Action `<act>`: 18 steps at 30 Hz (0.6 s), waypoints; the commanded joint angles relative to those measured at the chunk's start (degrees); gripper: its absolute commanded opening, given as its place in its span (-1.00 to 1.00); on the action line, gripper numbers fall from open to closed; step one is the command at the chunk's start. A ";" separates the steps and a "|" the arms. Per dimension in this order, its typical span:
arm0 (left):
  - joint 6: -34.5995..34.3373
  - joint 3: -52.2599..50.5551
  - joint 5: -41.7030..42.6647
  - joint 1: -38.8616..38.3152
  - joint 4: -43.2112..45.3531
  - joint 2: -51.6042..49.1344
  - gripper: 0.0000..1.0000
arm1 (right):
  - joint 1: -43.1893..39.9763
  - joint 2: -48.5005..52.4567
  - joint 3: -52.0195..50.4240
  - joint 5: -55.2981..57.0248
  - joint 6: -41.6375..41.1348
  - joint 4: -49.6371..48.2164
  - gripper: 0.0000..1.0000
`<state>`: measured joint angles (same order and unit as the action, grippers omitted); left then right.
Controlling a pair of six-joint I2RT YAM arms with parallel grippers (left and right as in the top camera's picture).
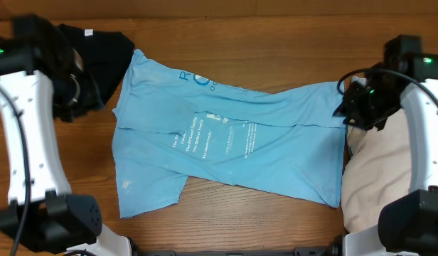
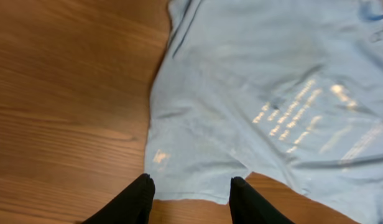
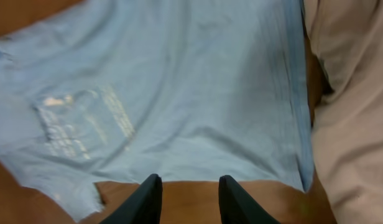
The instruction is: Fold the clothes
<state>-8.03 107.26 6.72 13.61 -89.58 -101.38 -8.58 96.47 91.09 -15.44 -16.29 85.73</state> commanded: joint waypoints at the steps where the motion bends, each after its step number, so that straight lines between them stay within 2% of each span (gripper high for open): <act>1: -1.42 -10.69 0.39 -0.02 4.04 0.22 -0.11 | 0.70 0.94 -8.61 4.13 -3.67 -1.42 -0.25; 3: -1.38 -15.89 0.35 -0.02 6.08 0.22 -0.11 | 0.44 0.94 -14.82 4.17 -5.03 -4.00 -0.14; 10: -0.52 -27.45 2.21 2.01 10.43 0.22 -0.14 | -3.21 0.94 -33.51 3.17 -7.72 -12.48 -0.12; 18: 1.57 -35.52 3.89 2.40 16.39 0.22 -0.11 | -13.16 0.94 -38.42 4.87 -7.76 -14.82 -0.12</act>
<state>-7.97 74.22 9.08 16.01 -74.15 -101.71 -19.27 97.51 53.17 -11.62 -23.33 71.33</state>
